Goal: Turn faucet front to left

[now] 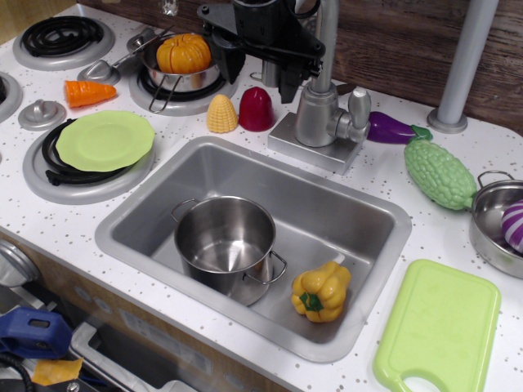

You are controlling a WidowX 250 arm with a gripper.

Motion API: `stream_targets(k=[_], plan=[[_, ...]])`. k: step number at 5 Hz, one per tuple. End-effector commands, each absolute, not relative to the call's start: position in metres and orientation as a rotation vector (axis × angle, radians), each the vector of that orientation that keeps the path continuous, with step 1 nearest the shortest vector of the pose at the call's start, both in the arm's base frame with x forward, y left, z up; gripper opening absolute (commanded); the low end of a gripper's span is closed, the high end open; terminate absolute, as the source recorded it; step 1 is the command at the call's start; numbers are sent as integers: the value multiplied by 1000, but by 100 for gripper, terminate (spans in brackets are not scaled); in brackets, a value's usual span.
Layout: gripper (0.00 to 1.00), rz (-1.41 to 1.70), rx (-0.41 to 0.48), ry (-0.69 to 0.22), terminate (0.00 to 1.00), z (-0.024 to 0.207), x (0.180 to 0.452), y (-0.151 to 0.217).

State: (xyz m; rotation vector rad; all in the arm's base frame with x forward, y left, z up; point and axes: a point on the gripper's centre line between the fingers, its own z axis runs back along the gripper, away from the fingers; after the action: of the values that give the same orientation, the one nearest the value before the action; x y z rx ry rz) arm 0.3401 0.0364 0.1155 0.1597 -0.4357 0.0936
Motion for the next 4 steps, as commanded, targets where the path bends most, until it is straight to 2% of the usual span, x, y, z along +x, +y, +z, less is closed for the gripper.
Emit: stream_targets(k=[1,3,4], plan=[[0,98,206,-515,0,126,355,46],[0,21,281,-576,0,121,368,84],[0,-1,286,-610,0,115,380,99]])
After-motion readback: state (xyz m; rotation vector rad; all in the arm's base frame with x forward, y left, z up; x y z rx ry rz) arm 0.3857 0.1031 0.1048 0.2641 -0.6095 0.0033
